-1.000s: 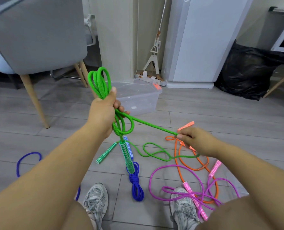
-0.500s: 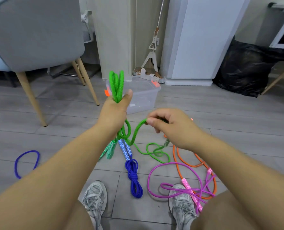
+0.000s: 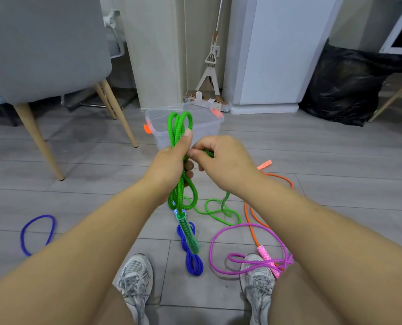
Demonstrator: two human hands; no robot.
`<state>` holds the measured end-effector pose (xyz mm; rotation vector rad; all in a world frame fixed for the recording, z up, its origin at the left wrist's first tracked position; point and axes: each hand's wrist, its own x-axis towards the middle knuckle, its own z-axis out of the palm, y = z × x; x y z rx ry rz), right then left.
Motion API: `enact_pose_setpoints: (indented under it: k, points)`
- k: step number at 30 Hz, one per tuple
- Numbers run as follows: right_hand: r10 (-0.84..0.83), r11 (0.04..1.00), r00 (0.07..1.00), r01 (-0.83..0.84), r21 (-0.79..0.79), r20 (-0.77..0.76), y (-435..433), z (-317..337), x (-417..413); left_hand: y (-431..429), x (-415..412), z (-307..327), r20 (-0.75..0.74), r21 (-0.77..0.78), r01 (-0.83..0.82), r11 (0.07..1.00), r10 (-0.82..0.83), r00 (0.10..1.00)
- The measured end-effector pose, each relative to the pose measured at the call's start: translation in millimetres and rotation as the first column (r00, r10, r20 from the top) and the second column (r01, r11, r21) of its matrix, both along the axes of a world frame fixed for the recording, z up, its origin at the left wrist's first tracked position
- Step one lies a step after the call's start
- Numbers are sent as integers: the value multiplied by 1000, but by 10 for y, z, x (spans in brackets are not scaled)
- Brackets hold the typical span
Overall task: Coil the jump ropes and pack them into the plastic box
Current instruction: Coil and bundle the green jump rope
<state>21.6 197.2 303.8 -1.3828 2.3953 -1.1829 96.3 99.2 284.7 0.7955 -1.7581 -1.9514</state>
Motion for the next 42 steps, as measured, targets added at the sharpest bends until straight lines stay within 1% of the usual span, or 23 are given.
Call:
enact_pose_setpoints:
  k: [3,5,8,10,13,17,20,22,24,27,30,31,33,34,36,37,39,42]
  points:
    - [-17,1000,999,18,20,-41,2,-18,-7,13,9,-8,18,-24,1,1000,0,1000]
    - [-32,999,999,33,26,-36,3,-28,-18,27,18,-2,22,-48,3,999,-2,1000]
    - [-40,999,999,40,4,17,21,-36,-46,22,31,14,33,-104,3,995,0,999]
    - [-28,999,997,30,-18,70,51,-29,-75,5,46,31,40,-111,32,993,-28,999]
    - [-8,1000,993,8,2,119,135,-38,-142,-34,75,46,3,-57,79,995,-79,997]
    - [-24,997,996,18,70,88,325,-100,-317,-166,126,75,-81,28,72,997,-69,994]
    - [-46,996,990,35,81,135,523,-130,-454,-299,182,92,-143,73,74,995,-63,988]
    - [-52,996,989,41,80,140,624,-146,-516,-357,208,77,-147,20,61,998,-57,988]
    - [-57,995,989,46,84,133,680,-161,-542,-374,216,63,-113,-41,24,999,-28,993]
    - [-55,998,991,51,30,125,669,-190,-510,-319,200,76,-97,-30,4,1000,-6,995]
    - [-33,994,996,41,-100,80,566,-157,-385,-232,171,103,-97,55,24,998,-19,995]
    - [-28,989,996,40,-145,85,515,-147,-344,-196,161,112,-107,80,43,996,-35,994]
    - [-29,973,987,63,-221,156,398,-143,-263,-122,145,125,-126,106,72,992,-58,990]
    - [-43,962,972,102,-253,231,340,-145,-227,-89,138,124,-135,110,83,990,-68,989]
    - [-72,931,905,212,-296,420,234,-140,-163,-15,121,122,-151,115,95,989,-77,985]
    - [-84,917,873,256,-306,481,191,-131,-133,15,108,116,-160,117,95,989,-76,984]
    - [-107,902,861,294,-316,497,121,-111,-83,62,81,110,-174,116,83,990,-62,983]
    - [-108,892,888,286,-352,447,28,-102,-31,109,57,122,-188,103,58,993,-38,981]
